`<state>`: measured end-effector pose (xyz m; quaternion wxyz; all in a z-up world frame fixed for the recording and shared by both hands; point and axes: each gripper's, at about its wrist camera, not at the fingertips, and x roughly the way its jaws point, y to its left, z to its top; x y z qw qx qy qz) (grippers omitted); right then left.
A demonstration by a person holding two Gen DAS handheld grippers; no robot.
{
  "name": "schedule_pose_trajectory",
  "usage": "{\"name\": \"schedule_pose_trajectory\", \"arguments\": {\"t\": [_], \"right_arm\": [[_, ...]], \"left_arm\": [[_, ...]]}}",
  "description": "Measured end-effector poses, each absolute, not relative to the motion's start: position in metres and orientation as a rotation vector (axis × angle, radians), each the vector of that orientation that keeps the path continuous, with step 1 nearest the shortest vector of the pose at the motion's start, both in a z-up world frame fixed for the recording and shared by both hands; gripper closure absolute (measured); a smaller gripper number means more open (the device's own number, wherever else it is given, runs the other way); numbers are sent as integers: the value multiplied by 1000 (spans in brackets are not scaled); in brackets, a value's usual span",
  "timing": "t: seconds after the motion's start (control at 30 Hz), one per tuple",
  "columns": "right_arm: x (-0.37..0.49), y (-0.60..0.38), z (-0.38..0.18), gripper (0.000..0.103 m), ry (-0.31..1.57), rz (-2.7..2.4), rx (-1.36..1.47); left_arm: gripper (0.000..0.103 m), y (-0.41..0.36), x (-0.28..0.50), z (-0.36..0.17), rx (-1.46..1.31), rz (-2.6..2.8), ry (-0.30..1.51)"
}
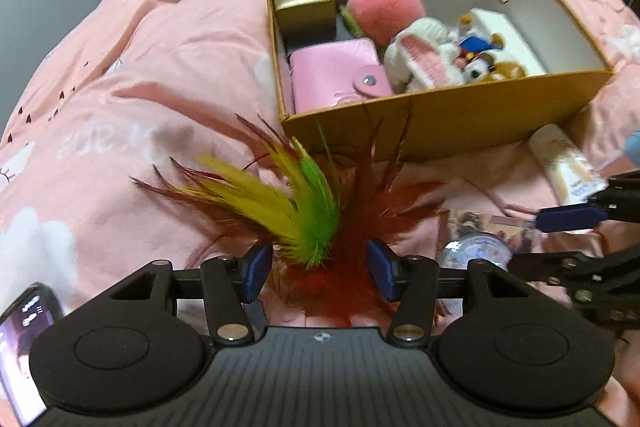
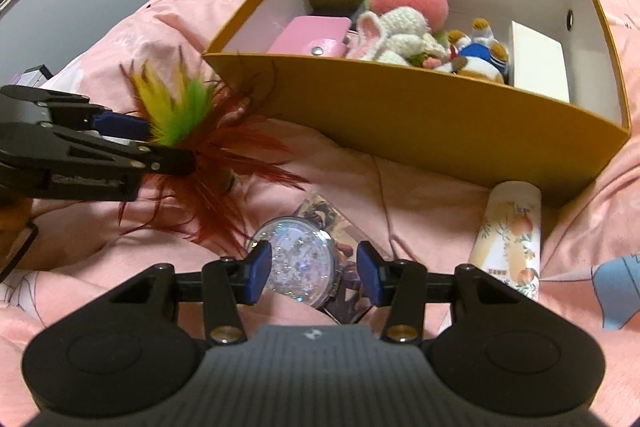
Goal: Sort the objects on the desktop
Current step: 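Grasp the red-yellow feather toy with the left tool while the right tool grasps the white lotion tube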
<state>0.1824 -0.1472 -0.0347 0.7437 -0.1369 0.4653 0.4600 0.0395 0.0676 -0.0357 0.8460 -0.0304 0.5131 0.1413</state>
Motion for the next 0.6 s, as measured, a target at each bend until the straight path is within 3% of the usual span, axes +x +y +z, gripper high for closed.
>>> {"name": "schedule_pose_trajectory", "arguments": {"t": [0.17, 0.2, 0.33, 0.43, 0.6], "right_arm": [[191, -151, -36, 53, 1018, 981, -290], [195, -152, -35, 53, 1019, 970, -287], [207, -160, -34, 53, 1027, 927, -265], [215, -166, -33, 53, 1034, 902, -252], [226, -183, -22, 53, 1021, 811, -263]], "left_arm": [[46, 70, 47, -46, -84, 295, 1074], [62, 71, 48, -47, -88, 296, 1075], [83, 78, 47, -49, -154, 286, 1068], [91, 82, 43, -46, -191, 276, 1045], [94, 81, 35, -26, -273, 202, 967]]}}
